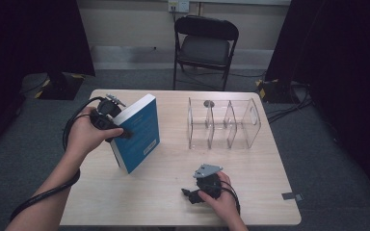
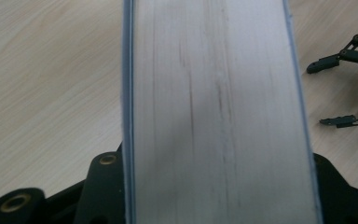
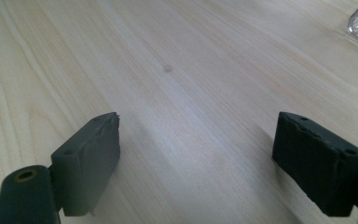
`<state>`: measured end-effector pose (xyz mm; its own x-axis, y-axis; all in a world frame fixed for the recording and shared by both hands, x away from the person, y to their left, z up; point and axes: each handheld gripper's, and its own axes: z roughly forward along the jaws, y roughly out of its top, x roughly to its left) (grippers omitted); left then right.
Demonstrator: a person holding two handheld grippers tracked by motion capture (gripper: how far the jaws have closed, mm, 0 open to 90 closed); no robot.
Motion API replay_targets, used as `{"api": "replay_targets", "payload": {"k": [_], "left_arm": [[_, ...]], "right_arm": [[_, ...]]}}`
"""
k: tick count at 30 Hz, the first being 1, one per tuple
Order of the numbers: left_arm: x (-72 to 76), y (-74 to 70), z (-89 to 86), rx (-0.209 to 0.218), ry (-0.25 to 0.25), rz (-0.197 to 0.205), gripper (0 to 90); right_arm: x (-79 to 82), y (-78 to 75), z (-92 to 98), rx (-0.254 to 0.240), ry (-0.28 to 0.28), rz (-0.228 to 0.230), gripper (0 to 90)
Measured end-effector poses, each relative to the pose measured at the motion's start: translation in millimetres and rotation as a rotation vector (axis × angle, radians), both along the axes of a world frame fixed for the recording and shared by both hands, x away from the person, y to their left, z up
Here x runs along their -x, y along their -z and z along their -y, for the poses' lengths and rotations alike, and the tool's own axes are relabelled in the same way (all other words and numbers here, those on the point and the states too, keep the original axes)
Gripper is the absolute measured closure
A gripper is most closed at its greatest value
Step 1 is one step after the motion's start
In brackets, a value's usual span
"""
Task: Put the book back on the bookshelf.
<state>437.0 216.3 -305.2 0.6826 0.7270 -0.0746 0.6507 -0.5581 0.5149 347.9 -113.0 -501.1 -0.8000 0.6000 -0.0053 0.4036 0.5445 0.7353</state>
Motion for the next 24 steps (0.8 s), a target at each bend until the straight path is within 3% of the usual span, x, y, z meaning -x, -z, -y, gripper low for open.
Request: {"api": "replay_targets", "payload": {"k": [5, 8, 12, 17, 24], "left_arm": [[-0.6, 0.9, -1.1, 0.016, 0.01, 0.018, 49.8], [0.6, 0.7, 0.5, -0.006, 0.016, 0.028, 47.2], [0.8, -0.2, 4.2, -0.035, 0.008, -0.002, 46.5], [1.8, -1.1, 9.2, -0.08, 0.035, -0.032, 46.5], [1.4, -1.2, 10.4, -0.104, 0.013, -0.036, 52.5]], "right_arm": [[0.0, 0.1, -0.1, 0.0, 0.0, 0.0, 14.3], [0.0, 0.1, -0.1, 0.0, 0.0, 0.0, 14.2], [0.0, 0.1, -0.1, 0.001, -0.001, 0.002, 14.2], [0.0, 0.1, -0.1, 0.001, -0.001, 0.002, 14.2], [0.0, 0.2, -0.1, 0.0, -0.002, 0.0, 14.2]]}}
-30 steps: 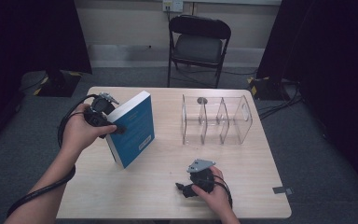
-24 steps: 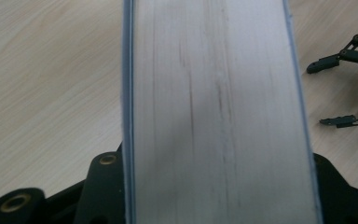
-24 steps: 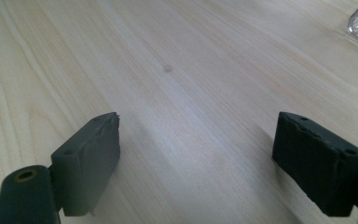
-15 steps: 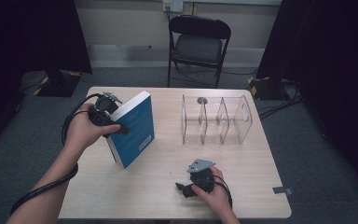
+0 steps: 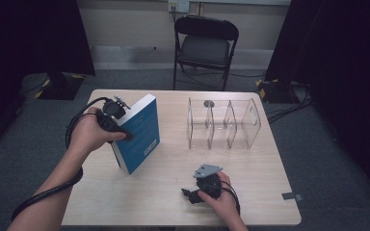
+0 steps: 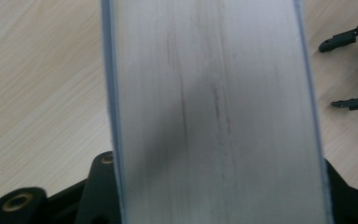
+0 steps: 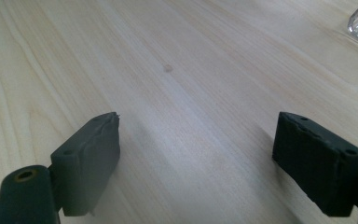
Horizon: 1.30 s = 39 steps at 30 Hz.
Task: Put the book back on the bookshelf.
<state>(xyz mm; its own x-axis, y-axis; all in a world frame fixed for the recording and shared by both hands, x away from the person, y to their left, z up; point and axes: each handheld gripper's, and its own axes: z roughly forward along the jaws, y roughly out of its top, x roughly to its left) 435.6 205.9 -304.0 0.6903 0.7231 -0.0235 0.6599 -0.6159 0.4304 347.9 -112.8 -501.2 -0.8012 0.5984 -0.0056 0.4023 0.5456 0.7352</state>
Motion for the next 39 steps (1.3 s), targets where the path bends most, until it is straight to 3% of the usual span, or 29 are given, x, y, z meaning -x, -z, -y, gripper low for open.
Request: {"api": "replay_targets", "payload": {"k": [13, 26, 32, 39], "left_arm": [[2.7, 0.1, 1.2, 0.021, -0.025, 0.018, 58.6], [3.4, -5.7, 3.0, 0.022, -0.019, 0.02, 60.8], [7.9, -12.0, 8.5, 0.023, 0.006, 0.002, 60.9], [24.0, -20.4, 18.6, 0.025, 0.055, 0.023, 61.0]], "right_arm": [[0.1, 0.0, 0.0, 0.001, 0.001, 0.002, 14.2], [0.0, -0.1, 0.0, 0.001, 0.001, 0.002, 14.2], [0.0, -0.1, 0.0, 0.001, 0.001, 0.002, 14.2], [0.0, 0.0, 0.0, 0.0, 0.0, 0.0, 14.2]]}}
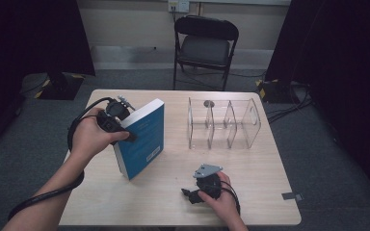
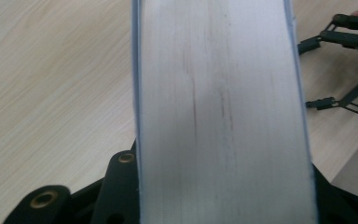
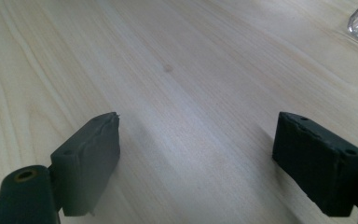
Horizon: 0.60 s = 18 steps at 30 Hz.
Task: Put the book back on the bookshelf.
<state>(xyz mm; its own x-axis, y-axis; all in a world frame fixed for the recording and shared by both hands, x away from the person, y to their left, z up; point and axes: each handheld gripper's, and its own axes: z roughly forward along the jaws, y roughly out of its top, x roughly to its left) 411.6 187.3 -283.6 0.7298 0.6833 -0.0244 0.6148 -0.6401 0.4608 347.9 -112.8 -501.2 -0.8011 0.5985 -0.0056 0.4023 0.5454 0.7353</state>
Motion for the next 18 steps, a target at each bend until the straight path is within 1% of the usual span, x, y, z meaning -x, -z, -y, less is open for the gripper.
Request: {"api": "replay_targets", "payload": {"k": [1, 2, 3, 5, 8, 9, 11, 14, 18], "left_arm": [[2.3, -1.9, 0.6, 0.001, 0.013, -0.005, 61.0], [4.5, -3.0, 1.2, 0.011, 0.015, -0.012, 60.9], [6.9, -4.0, 1.9, 0.012, 0.023, -0.008, 61.0], [11.0, -4.2, 2.8, 0.024, 0.039, -0.017, 60.9], [19.3, -3.7, 6.7, 0.018, 0.072, -0.006, 61.0], [22.0, -4.0, 8.3, 0.008, 0.091, 0.001, 61.0], [26.9, -4.4, 10.8, 0.005, 0.102, 0.006, 61.0], [34.4, -6.2, 12.5, 0.02, 0.128, 0.01, 61.0], [43.7, -9.0, 15.5, 0.024, 0.155, 0.018, 61.0]], "right_arm": [[0.0, -0.1, 0.1, 0.0, -0.001, -0.001, 14.2], [0.0, 0.0, 0.0, 0.0, 0.0, 0.0, 14.2], [0.0, 0.0, 0.0, 0.0, 0.0, 0.0, 14.2], [0.0, 0.0, 0.0, 0.001, 0.001, 0.001, 14.2], [0.0, 0.0, 0.0, 0.001, 0.001, 0.002, 14.2], [0.0, 0.0, 0.0, 0.001, 0.001, 0.002, 14.2], [0.0, 0.0, 0.0, 0.001, 0.001, 0.002, 14.2], [0.0, 0.0, 0.0, 0.001, 0.001, 0.001, 14.2], [0.0, 0.0, 0.0, 0.001, 0.002, 0.001, 14.2]]}}
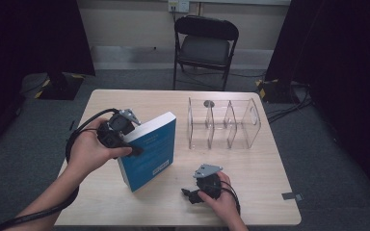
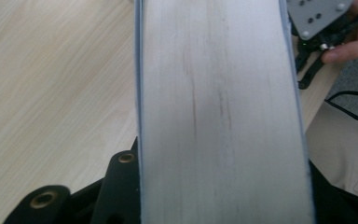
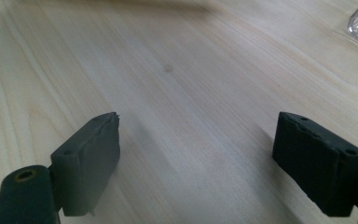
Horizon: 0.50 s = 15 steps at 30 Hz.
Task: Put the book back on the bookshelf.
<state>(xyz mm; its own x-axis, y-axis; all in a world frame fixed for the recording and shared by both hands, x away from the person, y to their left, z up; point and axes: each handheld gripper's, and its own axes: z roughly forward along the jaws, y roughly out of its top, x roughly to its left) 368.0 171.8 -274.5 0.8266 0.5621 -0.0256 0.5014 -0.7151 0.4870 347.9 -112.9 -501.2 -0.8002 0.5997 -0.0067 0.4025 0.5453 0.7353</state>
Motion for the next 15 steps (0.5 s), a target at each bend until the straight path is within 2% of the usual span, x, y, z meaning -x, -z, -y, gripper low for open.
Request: {"api": "replay_targets", "payload": {"k": [7, 12, 15], "left_arm": [[11.5, 4.6, 1.9, -0.002, 0.029, 0.016, 60.9], [20.2, 9.4, 2.0, -0.004, 0.049, 0.004, 60.9], [24.3, 12.3, 1.2, 0.012, 0.061, -0.001, 60.9]], "right_arm": [[0.0, 0.0, 0.0, 0.0, 0.0, 0.0, 14.2], [0.0, 0.0, 0.0, 0.0, 0.0, 0.0, 14.1], [0.0, 0.0, 0.0, -0.001, 0.0, 0.0, 14.2]]}}
